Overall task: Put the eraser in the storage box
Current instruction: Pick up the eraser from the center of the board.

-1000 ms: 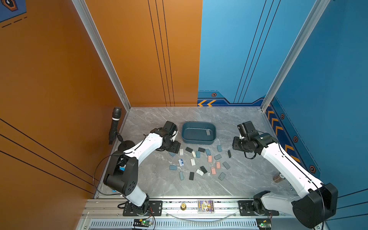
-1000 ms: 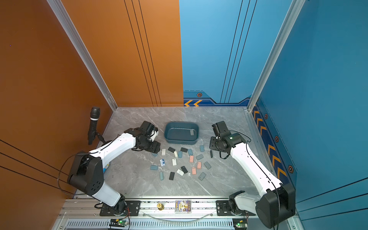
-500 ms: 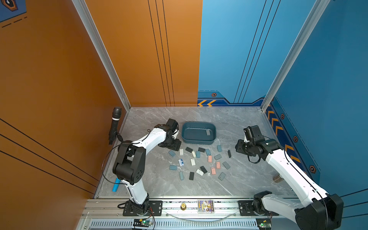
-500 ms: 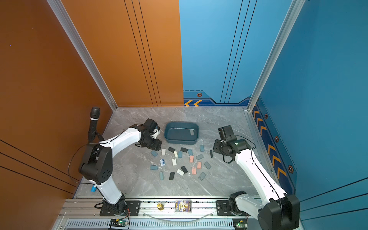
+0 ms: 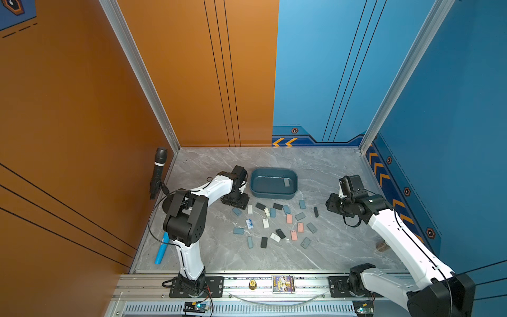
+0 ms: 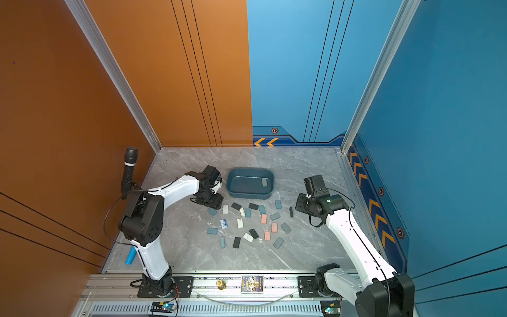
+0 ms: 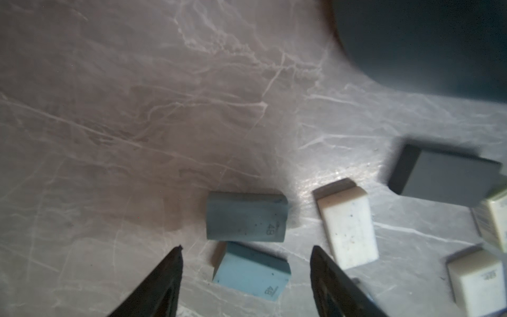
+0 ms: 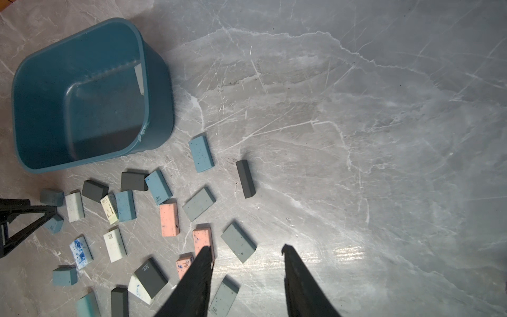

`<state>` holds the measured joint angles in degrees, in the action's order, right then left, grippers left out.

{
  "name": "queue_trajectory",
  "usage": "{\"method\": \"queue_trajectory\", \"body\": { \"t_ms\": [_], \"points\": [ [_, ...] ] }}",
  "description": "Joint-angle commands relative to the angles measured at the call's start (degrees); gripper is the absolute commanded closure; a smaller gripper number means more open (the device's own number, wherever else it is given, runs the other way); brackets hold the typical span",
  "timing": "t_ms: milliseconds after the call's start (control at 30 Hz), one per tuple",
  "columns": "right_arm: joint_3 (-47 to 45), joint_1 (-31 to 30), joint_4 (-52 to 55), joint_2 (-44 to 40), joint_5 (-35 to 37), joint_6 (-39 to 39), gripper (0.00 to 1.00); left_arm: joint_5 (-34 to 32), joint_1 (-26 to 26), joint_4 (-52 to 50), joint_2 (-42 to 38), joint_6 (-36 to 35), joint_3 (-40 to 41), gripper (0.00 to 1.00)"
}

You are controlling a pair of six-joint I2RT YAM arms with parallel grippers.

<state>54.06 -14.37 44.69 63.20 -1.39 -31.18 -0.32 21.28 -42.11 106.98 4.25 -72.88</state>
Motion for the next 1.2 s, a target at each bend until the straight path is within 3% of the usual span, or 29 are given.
{"method": "queue_trajectory", "body": {
  "t_ms": [0, 767, 967, 1167],
  "points": [
    [-1.0, 0.7, -0.7, -1.4, -0.6, -0.8, 0.56, -1.7, -0.5, -1.6, 1.0, -0.4, -1.4, 0.27],
    [-2.6, 1.1, -1.3, -3.2, -0.7, -2.0, 0.56, -1.5, -0.6, 2.1, 2.9, 1.9, -1.0, 0.32],
    [-2.8, 1.3, -1.3, -3.5, -0.7, -1.9, 0.56, -2.5, 0.0, 2.4, 3.3, 1.7, -0.7, 0.38],
    [-2.8, 1.6, -1.2, -3.6, -1.0, -1.7, 0.56, -2.6, 0.2, 2.4, 3.6, 1.8, -0.6, 0.50]
  ]
}}
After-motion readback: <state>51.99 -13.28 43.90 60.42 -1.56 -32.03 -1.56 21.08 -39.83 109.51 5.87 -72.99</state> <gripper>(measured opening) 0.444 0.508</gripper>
